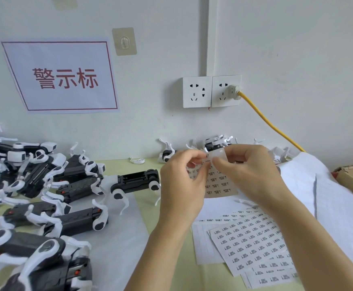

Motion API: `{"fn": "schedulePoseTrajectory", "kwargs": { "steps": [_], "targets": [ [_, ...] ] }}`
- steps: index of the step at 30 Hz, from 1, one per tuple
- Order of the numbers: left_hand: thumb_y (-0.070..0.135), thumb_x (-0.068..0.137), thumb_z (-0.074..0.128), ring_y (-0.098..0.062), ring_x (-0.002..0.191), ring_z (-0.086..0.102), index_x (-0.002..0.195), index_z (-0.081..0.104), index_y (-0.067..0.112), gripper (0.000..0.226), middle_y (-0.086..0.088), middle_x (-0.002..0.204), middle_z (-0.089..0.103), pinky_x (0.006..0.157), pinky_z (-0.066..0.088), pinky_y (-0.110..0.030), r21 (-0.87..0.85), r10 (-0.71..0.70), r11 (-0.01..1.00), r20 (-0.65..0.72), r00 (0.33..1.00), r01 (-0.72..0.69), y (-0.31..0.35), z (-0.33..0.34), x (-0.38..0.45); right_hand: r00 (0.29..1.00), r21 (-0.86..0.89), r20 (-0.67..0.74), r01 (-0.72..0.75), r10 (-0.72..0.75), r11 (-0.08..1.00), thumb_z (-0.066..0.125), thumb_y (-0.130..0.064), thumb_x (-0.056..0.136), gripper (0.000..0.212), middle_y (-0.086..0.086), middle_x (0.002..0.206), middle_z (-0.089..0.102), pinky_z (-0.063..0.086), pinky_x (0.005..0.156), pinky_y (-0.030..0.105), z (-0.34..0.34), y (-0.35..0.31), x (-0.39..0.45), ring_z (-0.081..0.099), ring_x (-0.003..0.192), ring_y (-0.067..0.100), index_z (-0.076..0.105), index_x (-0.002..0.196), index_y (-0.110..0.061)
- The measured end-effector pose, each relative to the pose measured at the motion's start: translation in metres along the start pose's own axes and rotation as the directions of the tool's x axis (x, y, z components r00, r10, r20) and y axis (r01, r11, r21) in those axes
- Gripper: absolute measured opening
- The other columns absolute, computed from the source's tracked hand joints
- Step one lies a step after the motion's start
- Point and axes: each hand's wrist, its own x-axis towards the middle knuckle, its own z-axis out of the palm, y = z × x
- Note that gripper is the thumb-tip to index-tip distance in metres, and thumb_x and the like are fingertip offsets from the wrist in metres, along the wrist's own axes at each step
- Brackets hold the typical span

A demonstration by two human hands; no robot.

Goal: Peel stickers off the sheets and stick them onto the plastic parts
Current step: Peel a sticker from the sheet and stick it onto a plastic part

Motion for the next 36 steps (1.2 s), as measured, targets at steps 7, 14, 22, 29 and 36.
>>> {"fn": "schedulePoseTrajectory", "kwargs": {
  "steps": [7,14,22,29,36],
  "targets": [
    [0.005,0.09,0.071,0.001,0.072,0.068,0.088,0.078,0.015,0.012,0.019,0.074,0.07,0.066,0.048,-0.008,-0.095,-0.102,0.99,0.044,0.994,0.106,-0.003,0.0,0.0,1.0,-0.037,0.021,0.009,-0.008,0.999,0.071,-0.019,0.084,0.011,-0.009,0.071,0.075,0.06,0.063,0.027,0.007,0.001,-0.002,0.073,0.071,0.014,0.079,0.081,-0.026],
    [0.006,0.089,0.072,-0.006,0.069,0.07,0.077,0.077,0.024,0.022,0.008,0.074,0.075,0.066,0.052,-0.015,-0.21,-0.221,0.944,0.168,0.961,0.254,-0.005,-0.009,0.003,0.989,-0.058,0.146,0.029,-0.02,0.998,0.07,-0.02,0.086,0.014,-0.008,0.074,0.076,0.057,0.062,0.017,0.003,0.003,-0.001,0.073,0.072,0.007,0.08,0.08,-0.027],
    [0.007,0.091,0.069,-0.009,0.07,0.068,0.078,0.075,0.02,0.019,0.006,0.073,0.074,0.067,0.052,-0.018,-0.214,-0.227,0.942,0.167,0.959,0.26,-0.005,-0.009,0.003,0.99,-0.034,0.14,0.007,-0.002,0.999,0.07,-0.018,0.087,0.017,-0.009,0.074,0.076,0.059,0.062,0.019,0.002,0.005,-0.001,0.074,0.071,0.007,0.08,0.079,-0.029],
    [0.007,0.088,0.072,-0.005,0.07,0.069,0.073,0.073,0.03,0.028,0.01,0.072,0.074,0.067,0.053,-0.015,-0.245,-0.244,0.928,0.171,0.954,0.282,0.0,-0.01,0.002,0.993,-0.029,0.116,0.007,-0.004,1.0,0.07,-0.019,0.086,0.013,-0.007,0.074,0.077,0.06,0.065,0.023,0.001,0.005,-0.001,0.074,0.072,0.008,0.08,0.082,-0.025],
    [0.006,0.088,0.073,0.001,0.065,0.067,0.077,0.077,0.028,0.025,0.013,0.071,0.075,0.063,0.049,-0.011,-0.24,-0.24,0.928,0.201,0.95,0.286,0.001,-0.011,0.003,0.994,-0.07,0.112,0.011,-0.003,0.997,0.068,-0.02,0.084,0.015,-0.008,0.072,0.076,0.059,0.061,0.021,0.002,0.004,-0.001,0.073,0.069,0.008,0.079,0.077,-0.026]
  ]
}}
